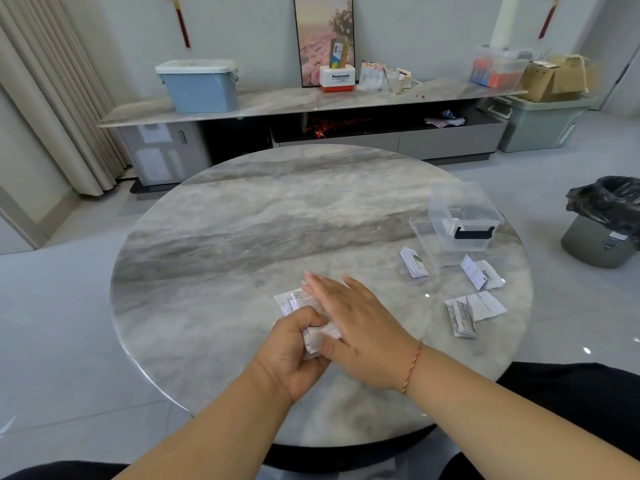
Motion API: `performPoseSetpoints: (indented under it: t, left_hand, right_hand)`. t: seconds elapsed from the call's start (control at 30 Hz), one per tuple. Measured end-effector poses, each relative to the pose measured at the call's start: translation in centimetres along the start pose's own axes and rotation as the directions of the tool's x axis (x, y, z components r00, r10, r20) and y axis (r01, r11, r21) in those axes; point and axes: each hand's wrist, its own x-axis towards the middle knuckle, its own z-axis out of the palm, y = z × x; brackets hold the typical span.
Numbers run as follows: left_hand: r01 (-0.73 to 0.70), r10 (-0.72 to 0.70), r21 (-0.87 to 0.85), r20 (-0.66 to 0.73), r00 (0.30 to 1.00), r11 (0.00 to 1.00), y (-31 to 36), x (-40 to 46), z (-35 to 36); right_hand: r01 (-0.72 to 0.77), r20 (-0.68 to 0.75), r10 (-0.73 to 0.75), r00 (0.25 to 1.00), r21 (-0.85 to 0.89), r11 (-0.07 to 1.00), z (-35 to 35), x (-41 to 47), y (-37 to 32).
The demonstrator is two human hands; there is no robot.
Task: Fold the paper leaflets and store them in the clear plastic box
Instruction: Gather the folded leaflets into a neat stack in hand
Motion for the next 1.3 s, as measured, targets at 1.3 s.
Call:
performPoseSetpoints:
  t: [1.3]
  left_hand:
    - [0.014, -0.038, -0.216, -0.105, 0.994, 0.976, 0.4, 1.9, -1.5]
  right_hand:
    - [-0.960, -0.344, 0.939, -0.010, 0.265, 0.087, 0.2, 3.9, 15.9]
